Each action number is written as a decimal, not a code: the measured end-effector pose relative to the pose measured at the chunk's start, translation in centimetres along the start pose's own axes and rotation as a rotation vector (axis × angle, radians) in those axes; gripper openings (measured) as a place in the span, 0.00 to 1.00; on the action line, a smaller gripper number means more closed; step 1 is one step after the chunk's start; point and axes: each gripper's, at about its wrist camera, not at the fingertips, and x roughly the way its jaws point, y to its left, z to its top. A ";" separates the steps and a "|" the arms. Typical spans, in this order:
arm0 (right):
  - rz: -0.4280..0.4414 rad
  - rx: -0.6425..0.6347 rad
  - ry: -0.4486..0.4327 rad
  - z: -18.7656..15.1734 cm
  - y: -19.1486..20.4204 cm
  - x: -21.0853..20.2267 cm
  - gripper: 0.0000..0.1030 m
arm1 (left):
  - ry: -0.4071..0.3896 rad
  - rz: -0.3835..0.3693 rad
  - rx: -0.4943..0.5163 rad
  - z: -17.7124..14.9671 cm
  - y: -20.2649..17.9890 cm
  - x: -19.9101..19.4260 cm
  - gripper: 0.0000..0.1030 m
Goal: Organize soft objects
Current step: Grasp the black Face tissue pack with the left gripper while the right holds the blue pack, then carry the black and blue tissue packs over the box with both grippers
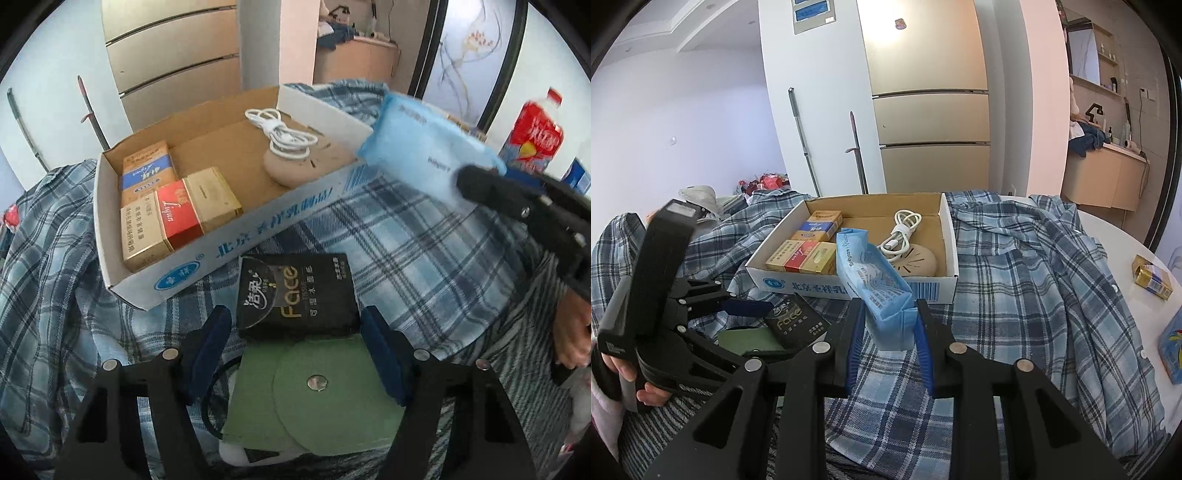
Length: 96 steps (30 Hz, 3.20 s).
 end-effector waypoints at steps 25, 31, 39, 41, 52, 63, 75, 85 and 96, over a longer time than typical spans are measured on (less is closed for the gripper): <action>-0.026 0.015 -0.108 0.2 -0.3 -2.0 0.25 | -0.481 0.186 0.038 -2.9 -1.9 -8.4 0.63; -0.015 0.012 -0.162 0.5 -0.3 -2.9 0.25 | -0.619 0.265 0.006 -4.1 -2.2 -10.7 0.63; -0.052 0.002 -0.207 0.8 -0.2 -3.7 0.25 | -0.699 0.339 -0.060 -4.5 -1.8 -13.1 0.63; -0.077 -0.001 -0.229 0.8 0.0 -4.3 0.25 | -0.707 0.360 -0.085 -4.5 -1.9 -13.9 0.63; -0.057 -0.010 -0.247 3.3 0.5 -6.9 0.25 | -0.824 0.393 -0.134 -1.7 -3.5 -20.8 0.63; -0.108 0.037 -0.394 11.5 0.0 -8.2 0.25 | -0.908 0.426 -0.165 3.2 -3.8 -23.9 0.63; -0.152 0.052 -0.461 17.2 -0.8 -3.6 0.25 | -0.877 0.438 -0.242 11.6 -1.3 -21.8 0.63; -0.171 0.071 -0.323 15.2 -2.3 2.8 0.25 | -0.588 0.369 -0.263 15.0 2.7 -12.0 0.63; -0.167 0.056 -0.113 12.7 -3.9 9.5 0.25 | -0.274 0.282 -0.339 16.1 6.7 -1.9 0.63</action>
